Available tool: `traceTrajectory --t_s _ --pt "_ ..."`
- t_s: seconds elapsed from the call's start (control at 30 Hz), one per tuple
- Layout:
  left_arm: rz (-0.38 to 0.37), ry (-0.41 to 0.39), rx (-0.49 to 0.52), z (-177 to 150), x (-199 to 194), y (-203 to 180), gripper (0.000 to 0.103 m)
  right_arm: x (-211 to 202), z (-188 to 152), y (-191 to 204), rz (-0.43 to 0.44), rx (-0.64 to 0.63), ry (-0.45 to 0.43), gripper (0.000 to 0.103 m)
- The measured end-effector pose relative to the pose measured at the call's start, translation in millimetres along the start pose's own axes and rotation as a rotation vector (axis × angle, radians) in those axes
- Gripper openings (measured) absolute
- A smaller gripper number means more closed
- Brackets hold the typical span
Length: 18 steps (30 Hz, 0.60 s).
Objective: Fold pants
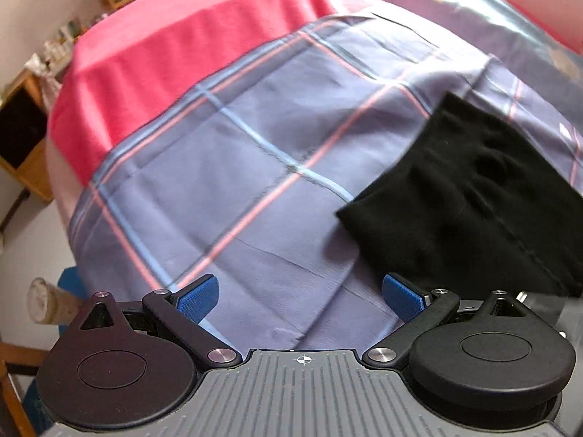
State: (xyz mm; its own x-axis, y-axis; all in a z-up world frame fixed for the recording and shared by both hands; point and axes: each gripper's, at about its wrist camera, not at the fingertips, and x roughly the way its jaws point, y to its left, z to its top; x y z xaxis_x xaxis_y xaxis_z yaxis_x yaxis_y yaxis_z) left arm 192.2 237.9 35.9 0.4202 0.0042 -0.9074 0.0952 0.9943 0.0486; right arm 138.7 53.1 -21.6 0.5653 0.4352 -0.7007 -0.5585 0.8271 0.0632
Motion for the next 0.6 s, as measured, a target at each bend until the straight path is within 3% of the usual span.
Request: traceTrajectory --t_s 0.07,0.13,0.27,0.3,0.37,0.4,0.47,0.53,0.57,0.6 --pt "0.002 -0.010 -0.006 5 1 0 0.103 0 3 23 -0.022 -0.076 -0.036 0.005" --pt "0.002 -0.010 0.006 11 4 -6 0.103 3 2 20 -0.013 -0.024 -0.017 0.007" --pt "-0.042 -0.019 0.054 21 12 -32 0.103 -29 -14 4 -0.032 0.070 -0.064 0.027" --pt "-0.061 -0.021 0.068 24 15 -41 0.103 -43 -22 -2 -0.068 0.098 -0.078 0.029" --pt "-0.099 -0.020 0.097 26 23 -57 0.103 -67 -42 -18 -0.192 0.187 -0.074 0.041" --pt "-0.116 -0.017 0.116 27 29 -67 0.103 -69 -51 -27 -0.222 0.243 -0.049 0.044" --pt "-0.130 0.008 0.167 27 49 -85 0.103 -67 -78 -36 -0.195 0.315 0.126 0.050" --pt "-0.064 0.043 0.234 23 74 -100 0.103 -83 -94 -30 -0.179 0.246 0.120 0.054" --pt "-0.027 0.037 0.269 21 82 -103 0.103 -89 -94 -29 -0.173 0.233 0.160 0.054" --pt "-0.001 0.014 0.298 19 84 -105 0.103 -100 -94 -33 -0.166 0.253 0.142 0.054"
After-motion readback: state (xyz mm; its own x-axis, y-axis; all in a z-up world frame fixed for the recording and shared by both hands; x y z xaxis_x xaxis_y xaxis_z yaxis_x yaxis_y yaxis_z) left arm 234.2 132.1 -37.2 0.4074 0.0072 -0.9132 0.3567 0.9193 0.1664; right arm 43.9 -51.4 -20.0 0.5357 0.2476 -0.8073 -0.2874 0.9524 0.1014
